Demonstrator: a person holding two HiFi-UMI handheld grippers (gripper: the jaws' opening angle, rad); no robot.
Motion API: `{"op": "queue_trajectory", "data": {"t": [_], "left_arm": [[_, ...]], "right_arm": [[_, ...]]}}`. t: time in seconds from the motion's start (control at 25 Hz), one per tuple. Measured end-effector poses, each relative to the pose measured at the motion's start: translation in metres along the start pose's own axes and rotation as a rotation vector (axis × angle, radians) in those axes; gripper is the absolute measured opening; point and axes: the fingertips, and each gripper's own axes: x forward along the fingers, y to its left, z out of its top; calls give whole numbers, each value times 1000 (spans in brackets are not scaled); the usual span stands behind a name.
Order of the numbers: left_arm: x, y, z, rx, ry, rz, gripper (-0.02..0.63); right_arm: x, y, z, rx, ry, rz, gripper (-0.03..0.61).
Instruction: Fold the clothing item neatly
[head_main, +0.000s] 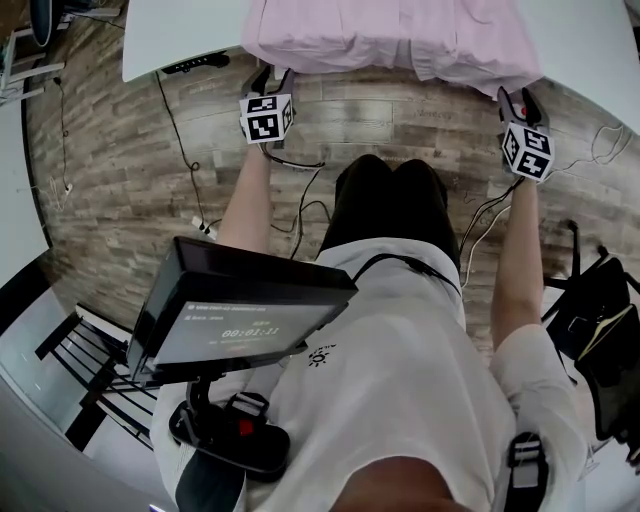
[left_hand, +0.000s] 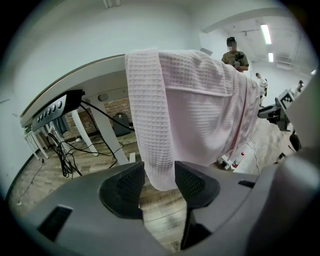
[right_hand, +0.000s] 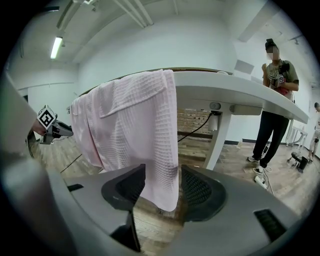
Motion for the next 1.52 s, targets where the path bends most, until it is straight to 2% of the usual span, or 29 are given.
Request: {"op": "queue_trajectory", "data": {"t": [0.24, 0.52, 0.56, 0.6, 0.64, 0.72, 0.84, 1.04, 1.32, 1.52], "left_arm": [[10, 3, 0, 49, 13, -38, 170], [29, 5, -5, 69, 11, -52, 169], [29, 6, -4, 73, 6, -49, 139], [27, 6, -1, 77, 2, -44, 88], [24, 6, 2, 78, -3, -41, 38], [10, 2, 10, 82, -6, -58, 11], [-9, -11, 18, 93, -5, -98, 9], [-40, -24, 29, 75, 8, -116, 9], [-111, -34, 65, 84, -15, -146, 9], [-161, -31, 99, 79, -68, -163, 9]], "right_arm": [[9, 1, 3, -16, -9, 17, 207], [26, 5, -2, -25, -18, 30, 206], [25, 6, -1, -31, -21, 32, 182], [24, 6, 1, -36, -25, 31, 77], [21, 7, 4, -39, -30, 31, 30], [8, 12, 12, -35, -37, 37, 15], [-7, 19, 21, -23, -35, 45, 14], [-31, 34, 38, -9, -21, 64, 14], [-86, 54, 87, -26, -34, 87, 14], [-126, 67, 136, -23, -85, 75, 14]]}}
